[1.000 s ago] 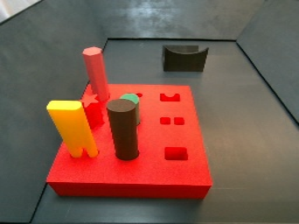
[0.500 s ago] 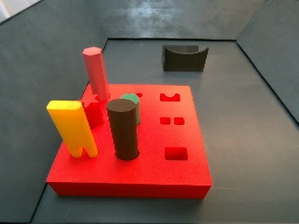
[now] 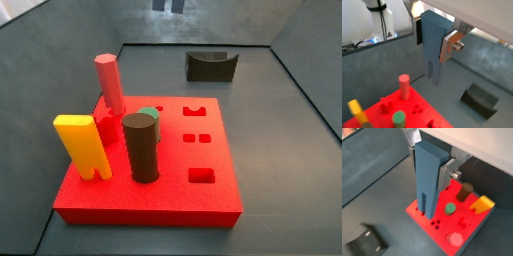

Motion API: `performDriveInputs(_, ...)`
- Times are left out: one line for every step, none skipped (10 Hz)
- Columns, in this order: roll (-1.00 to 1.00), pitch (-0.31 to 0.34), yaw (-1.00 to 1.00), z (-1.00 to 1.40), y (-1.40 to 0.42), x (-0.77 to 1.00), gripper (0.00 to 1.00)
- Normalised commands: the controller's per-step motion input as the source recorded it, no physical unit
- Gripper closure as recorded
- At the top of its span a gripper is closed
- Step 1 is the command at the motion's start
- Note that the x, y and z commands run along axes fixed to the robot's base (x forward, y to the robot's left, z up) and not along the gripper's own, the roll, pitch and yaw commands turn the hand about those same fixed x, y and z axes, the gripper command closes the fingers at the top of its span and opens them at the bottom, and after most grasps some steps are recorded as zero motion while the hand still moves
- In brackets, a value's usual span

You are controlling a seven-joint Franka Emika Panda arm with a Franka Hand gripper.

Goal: Pick up the double-square object. Move up. Rotate the double-square object. Place the double-square object on the fixture. Regrasp the double-square object. Move to above the board. Insert the double-square object.
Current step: Move to above the board, then insert the double-square object.

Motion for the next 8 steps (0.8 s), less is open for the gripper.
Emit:
performDriveInputs(-0.77, -0.190, -0.07, 0.00, 0.07, -0.12, 1.00)
performDriveInputs(-0.49, -0.152, -0.03, 0.00, 0.05, -0.10, 1.00)
performDriveInputs(-0.33, -0.117, -0.02, 0.00, 0.03, -0.08, 1.00)
performDriveInputs(-0.22, -0.081, -0.02, 0.00, 0.02, -0.05, 1.00)
performDriveInputs(-0.17, 0.000, 0.47, -0.95, -0.15, 0.59, 1.00)
performDriveInputs(-0.17, 0.000, 0.47, -0.95, -0.14, 0.59, 1.00)
performDriveInputs(-0.18, 0.000, 0.51, -0.96, -0.07, 0.57, 1.00)
performDriveInputs(-0.10, 0.000, 0.44, -1.00, -0.23, 0.57, 1.00)
